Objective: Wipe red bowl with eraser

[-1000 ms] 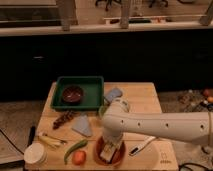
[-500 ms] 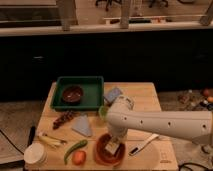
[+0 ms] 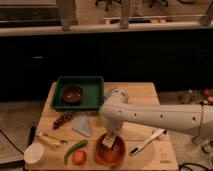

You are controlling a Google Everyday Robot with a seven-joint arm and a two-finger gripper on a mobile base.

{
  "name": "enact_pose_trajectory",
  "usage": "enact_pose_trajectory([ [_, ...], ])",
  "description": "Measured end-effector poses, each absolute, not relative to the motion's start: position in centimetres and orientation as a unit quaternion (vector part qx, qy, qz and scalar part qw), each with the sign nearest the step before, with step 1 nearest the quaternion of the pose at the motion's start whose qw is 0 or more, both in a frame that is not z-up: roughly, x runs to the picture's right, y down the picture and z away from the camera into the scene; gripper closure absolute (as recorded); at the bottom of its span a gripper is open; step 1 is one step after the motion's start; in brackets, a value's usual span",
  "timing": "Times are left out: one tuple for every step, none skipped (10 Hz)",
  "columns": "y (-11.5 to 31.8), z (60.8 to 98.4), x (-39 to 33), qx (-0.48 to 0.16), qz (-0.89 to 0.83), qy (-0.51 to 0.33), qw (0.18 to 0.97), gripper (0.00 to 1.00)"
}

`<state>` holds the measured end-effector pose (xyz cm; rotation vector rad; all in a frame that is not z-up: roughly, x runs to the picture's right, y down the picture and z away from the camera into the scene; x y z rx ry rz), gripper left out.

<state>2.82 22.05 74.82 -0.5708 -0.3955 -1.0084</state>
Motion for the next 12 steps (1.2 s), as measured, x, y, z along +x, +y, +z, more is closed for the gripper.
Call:
enact_pose_trajectory([
  [22.2,74.7,2.2,-0.264,-0.483,-0.197,0.812,1.00],
  [22.8,74.3,1.3,-0.261,-0.495,-0.215,0.800,1.00],
  [23.5,73.9,0.7,-0.260,-0.502,-0.227,0.793,1.00],
  [24.2,73.5,0.5,-0.261,-0.504,-0.234,0.789,1.00],
  [25.4,72.7,0.4,-0.264,-0.505,-0.243,0.785,1.00],
  [26.5,71.9,0.4,-0.269,-0.502,-0.246,0.784,1.00],
  [27.3,71.2,0.6,-0.271,-0.499,-0.247,0.785,1.00],
  [28.2,70.4,1.2,-0.277,-0.490,-0.244,0.790,1.00],
  [28.7,69.9,2.4,-0.285,-0.476,-0.236,0.798,1.00],
  [28.8,69.7,3.4,-0.290,-0.465,-0.226,0.805,1.00],
  [28.8,69.7,4.2,-0.295,-0.459,-0.217,0.809,1.00],
  [28.5,69.8,5.5,-0.302,-0.449,-0.204,0.816,1.00],
])
